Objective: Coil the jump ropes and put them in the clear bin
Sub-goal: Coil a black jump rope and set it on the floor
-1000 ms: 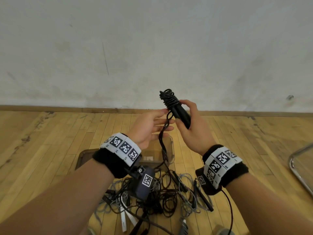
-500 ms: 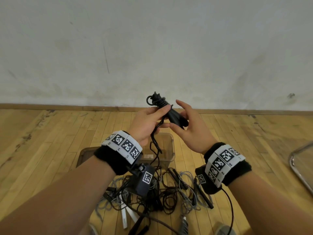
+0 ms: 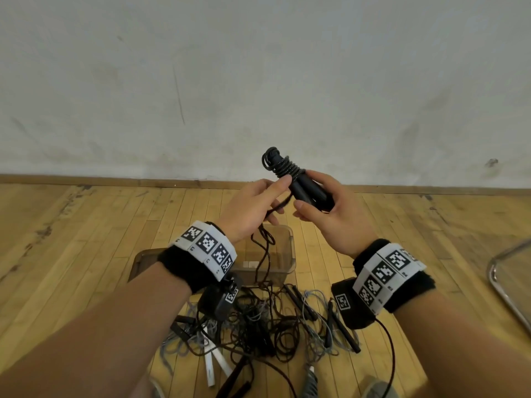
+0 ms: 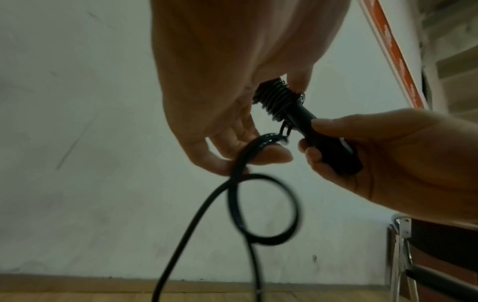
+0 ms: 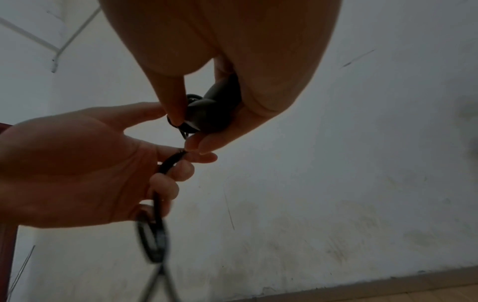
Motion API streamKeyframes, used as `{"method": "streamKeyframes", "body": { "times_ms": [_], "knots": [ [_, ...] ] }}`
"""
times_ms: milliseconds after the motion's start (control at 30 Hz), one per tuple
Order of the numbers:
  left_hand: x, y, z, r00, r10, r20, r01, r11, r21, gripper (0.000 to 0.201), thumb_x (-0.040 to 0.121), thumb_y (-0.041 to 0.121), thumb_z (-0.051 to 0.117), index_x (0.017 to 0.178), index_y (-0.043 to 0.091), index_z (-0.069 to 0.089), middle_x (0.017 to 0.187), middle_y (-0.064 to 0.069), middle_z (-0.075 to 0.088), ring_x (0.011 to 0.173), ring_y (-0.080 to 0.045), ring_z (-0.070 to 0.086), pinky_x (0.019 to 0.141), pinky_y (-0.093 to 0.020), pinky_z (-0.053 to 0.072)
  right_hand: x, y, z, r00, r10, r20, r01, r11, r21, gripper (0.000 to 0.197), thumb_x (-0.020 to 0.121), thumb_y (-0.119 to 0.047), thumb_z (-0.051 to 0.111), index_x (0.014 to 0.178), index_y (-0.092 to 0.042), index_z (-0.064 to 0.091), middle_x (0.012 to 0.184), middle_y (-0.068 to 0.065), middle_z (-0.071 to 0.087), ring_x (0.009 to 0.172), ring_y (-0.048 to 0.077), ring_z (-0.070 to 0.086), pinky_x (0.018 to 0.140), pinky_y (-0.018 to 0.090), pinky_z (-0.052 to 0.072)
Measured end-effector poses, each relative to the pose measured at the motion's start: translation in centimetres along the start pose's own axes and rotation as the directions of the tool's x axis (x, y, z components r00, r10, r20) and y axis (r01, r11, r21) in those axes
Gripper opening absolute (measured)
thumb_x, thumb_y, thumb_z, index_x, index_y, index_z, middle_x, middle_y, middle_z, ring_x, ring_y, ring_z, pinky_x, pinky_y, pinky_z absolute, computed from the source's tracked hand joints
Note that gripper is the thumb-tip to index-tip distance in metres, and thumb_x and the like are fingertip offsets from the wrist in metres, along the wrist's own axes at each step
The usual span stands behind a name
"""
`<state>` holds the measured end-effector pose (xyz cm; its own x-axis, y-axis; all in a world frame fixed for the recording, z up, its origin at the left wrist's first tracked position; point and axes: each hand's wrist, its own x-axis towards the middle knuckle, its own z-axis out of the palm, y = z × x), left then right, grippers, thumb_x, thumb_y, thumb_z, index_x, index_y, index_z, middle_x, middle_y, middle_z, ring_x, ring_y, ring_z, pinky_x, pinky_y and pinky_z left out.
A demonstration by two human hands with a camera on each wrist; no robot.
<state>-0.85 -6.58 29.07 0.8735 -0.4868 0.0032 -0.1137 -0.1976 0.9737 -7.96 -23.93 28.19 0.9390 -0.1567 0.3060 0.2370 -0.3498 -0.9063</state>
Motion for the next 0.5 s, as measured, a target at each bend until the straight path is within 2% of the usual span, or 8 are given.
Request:
{"method": "streamKeyframes", "body": {
  "times_ms": [67,100,167,233,333,433,500],
  "knots": [
    [-0.07,-0.12,0.10,0.999,0.035,-0.007,-0.035,0.999,0.038,0.042,0.101,0.054,0.050,0.114,0.022,0.072,0.083,0.001,0.065,0.068,-0.009,0.063,0.071,-0.027,0.053,0.13,0.29,-0.23,0.999,-0.023,-0.041,0.020,0.997,-0.073,0.055,0.090,-0.014,0.076,0.139,-0.026,0.054,0.121,-0.008,0.066,0.102,0.013,0.071,0.090,0.031,0.058],
    [0.01,-0.16,0.12,0.999,0.039,-0.022,-0.038,0.999,0.014,0.038,0.102,0.049,0.052,0.114,0.020,0.074,0.079,0.004,0.061,0.065,-0.008,0.059,0.067,-0.025,0.050,0.19,0.38,-0.33,0.998,-0.033,-0.057,0.026,0.993,-0.116,0.056,0.090,-0.015,0.077,0.139,-0.027,0.054,0.120,-0.009,0.067,0.104,0.009,0.069,0.093,0.029,0.057],
    [0.23,-0.14,0.14,1.000,-0.006,-0.012,0.004,0.992,-0.123,0.031,0.103,0.035,0.058,0.112,0.011,0.075,0.071,0.003,0.057,0.057,-0.007,0.050,0.057,-0.018,0.042,0.21,0.48,-0.42,0.997,-0.042,-0.067,0.029,0.982,-0.188,0.057,0.089,-0.016,0.077,0.140,-0.028,0.053,0.117,-0.009,0.068,0.103,0.004,0.067,0.092,0.024,0.056],
    [0.26,-0.09,0.20,0.998,-0.048,0.028,0.053,0.978,-0.204,0.026,0.101,0.028,0.062,0.114,0.009,0.075,0.070,0.002,0.056,0.052,-0.007,0.046,0.049,-0.014,0.038,0.14,0.44,-0.38,0.997,-0.044,-0.068,0.026,0.968,-0.250,0.057,0.090,-0.019,0.076,0.139,-0.032,0.051,0.112,-0.008,0.070,0.097,0.005,0.067,0.085,0.021,0.055],
    [0.24,-0.30,0.28,0.999,-0.053,0.002,0.052,0.977,-0.208,0.021,0.099,0.026,0.066,0.114,0.015,0.075,0.076,0.001,0.066,0.049,-0.008,0.048,0.047,-0.014,0.039,0.14,0.38,-0.44,0.996,-0.035,-0.082,0.005,0.940,-0.341,0.055,0.089,-0.022,0.075,0.134,-0.036,0.047,0.101,-0.009,0.070,0.083,0.006,0.068,0.073,0.018,0.053],
    [0.07,-0.27,0.43,0.996,-0.088,-0.027,0.076,0.953,-0.295,0.018,0.097,0.021,0.069,0.114,0.016,0.074,0.085,-0.003,0.075,0.053,-0.007,0.055,0.050,-0.016,0.043,0.25,0.46,-0.55,0.997,-0.012,-0.082,-0.024,0.906,-0.423,0.054,0.090,-0.023,0.075,0.132,-0.035,0.042,0.096,-0.007,0.068,0.073,0.006,0.065,0.059,0.009,0.047],
    [-0.05,-0.28,0.56,0.995,-0.096,-0.023,0.081,0.925,-0.371,0.021,0.096,0.017,0.070,0.117,0.013,0.072,0.087,-0.005,0.077,0.062,-0.010,0.065,0.057,-0.018,0.051,0.35,0.54,-0.45,0.997,-0.015,-0.081,-0.023,0.891,-0.453,0.055,0.090,-0.022,0.073,0.132,-0.033,0.040,0.094,-0.005,0.068,0.069,0.004,0.064,0.055,0.007,0.046]
  ]
}}
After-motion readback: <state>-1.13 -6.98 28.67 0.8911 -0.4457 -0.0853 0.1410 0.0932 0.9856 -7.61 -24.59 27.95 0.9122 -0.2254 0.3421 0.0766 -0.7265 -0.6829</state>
